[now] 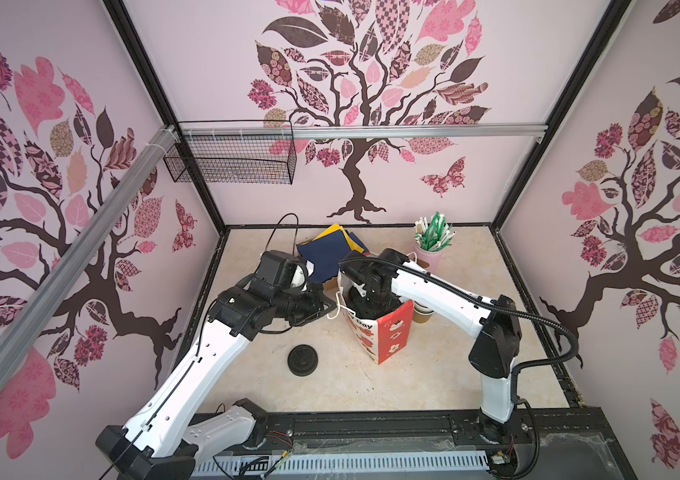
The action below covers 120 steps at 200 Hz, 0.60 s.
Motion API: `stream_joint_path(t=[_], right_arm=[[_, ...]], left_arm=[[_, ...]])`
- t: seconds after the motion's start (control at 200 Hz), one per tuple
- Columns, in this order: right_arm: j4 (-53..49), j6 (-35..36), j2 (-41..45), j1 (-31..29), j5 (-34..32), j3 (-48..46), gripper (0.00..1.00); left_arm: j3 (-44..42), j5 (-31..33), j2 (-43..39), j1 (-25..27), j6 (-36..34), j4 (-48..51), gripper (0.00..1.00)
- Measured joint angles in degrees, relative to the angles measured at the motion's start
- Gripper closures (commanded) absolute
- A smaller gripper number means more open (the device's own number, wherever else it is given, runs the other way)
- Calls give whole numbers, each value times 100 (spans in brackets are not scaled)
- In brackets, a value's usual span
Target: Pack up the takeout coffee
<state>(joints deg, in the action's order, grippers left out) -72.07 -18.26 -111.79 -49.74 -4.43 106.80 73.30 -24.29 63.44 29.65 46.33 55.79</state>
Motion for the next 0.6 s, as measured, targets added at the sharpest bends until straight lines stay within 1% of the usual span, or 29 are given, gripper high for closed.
stream_joint_path(t=[0.14,0.265,0.6], right_arm=[[26,-44,0,-7,-52,-4,11],[24,-92,0,-33,-142,-4,11],[17,-146,22,-44,-315,7,4]], left_arm=[[0,-22,17,0,13,-9,100],[0,-26,24,0,15,-15,100],[2,-26,92,0,15,-17,100]])
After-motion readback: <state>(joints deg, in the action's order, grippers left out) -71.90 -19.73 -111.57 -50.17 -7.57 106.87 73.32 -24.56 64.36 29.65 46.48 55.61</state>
